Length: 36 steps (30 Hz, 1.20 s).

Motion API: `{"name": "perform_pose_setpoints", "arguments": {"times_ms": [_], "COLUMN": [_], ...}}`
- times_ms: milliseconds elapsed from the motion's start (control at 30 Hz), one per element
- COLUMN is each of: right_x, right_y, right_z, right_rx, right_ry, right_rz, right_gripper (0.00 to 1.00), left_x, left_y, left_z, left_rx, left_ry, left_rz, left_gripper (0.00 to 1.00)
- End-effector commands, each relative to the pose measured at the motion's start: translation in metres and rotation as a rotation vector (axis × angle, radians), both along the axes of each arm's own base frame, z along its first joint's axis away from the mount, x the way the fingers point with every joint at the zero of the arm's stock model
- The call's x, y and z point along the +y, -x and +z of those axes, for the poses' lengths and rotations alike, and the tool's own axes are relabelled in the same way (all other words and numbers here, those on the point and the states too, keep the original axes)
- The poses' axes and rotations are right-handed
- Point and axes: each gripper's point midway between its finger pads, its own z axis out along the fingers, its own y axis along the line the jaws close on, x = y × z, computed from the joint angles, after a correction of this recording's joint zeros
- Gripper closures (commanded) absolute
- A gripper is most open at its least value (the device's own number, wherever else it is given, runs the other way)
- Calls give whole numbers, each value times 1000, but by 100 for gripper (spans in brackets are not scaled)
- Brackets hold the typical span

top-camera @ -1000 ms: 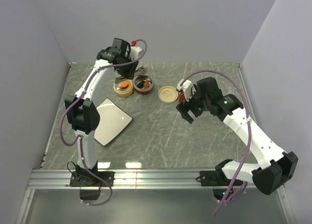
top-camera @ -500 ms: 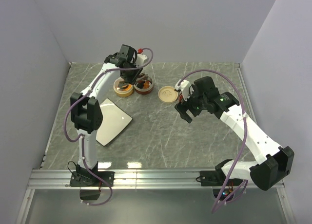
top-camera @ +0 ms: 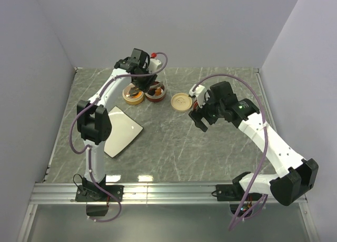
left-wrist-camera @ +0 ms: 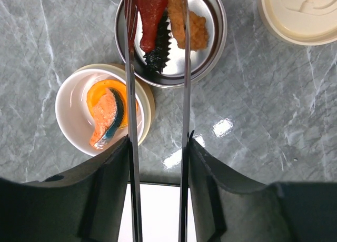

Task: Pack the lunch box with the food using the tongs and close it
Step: Place the food into the lunch box, then put down the clamp

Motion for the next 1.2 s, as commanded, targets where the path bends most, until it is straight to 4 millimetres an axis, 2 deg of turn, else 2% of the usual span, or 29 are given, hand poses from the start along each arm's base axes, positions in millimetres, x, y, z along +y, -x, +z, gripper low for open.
{"name": "perform_pose_setpoints", "arguments": {"times_ms": [0, 133, 233, 267, 400, 433, 467, 533, 733, 833, 867, 933, 967, 1033, 1167], "right_x": [0, -1, -1, -1, -3, -3, -4, -6, -10, -12, -12, -13, -13, -14, -16], "right_y": [-8, -7, -6, -6, -4, -3, -2, 0, 5, 8, 9, 12, 12, 14, 16], "right_z": [23, 25, 28, 28, 28, 29, 28, 30, 31, 29, 28, 28, 27, 28, 27], "right_rx": [-55, -64, -72, -74, -76, -82, -81, -89, -104, -108, -104, -106, -104, -112, -109], "right_ry": [-26, -29, -31, -33, -36, -38, -35, -37, -39, -42, -41, -43, -44, -44, -42], "right_rz": [-20, -19, -19, -20, -23, -20, -22, -24, -28, -30, -29, -29, -29, -29, -30], "right_gripper": [5, 5, 5, 5, 5, 5, 5, 5, 5, 5, 5, 5, 5, 5, 4], "left_x": [-6, -7, -9, -8, -3, 1, 5, 10, 63, 104, 111, 121, 134, 146, 167], "left_y": [-1, 1, 7, 11, 31, 38, 44, 55, 91, 112, 118, 130, 143, 154, 194], "left_z": [35, 49, 69, 80, 105, 119, 115, 121, 141, 146, 136, 131, 122, 112, 71], "left_rx": [-73, -85, -101, -118, -134, -157, -138, -126, -117, -146, -122, -106, -86, -85, -3], "left_ry": [28, 45, 80, 93, 136, 156, 160, 201, 324, 321, 317, 313, 306, 277, 226], "left_rz": [-17, -12, -9, -5, 7, 10, 17, 23, 88, 161, 178, 174, 197, 187, 184], "left_gripper": [48, 46, 46, 46, 48, 48, 48, 49, 50, 50, 50, 51, 51, 50, 50]}}
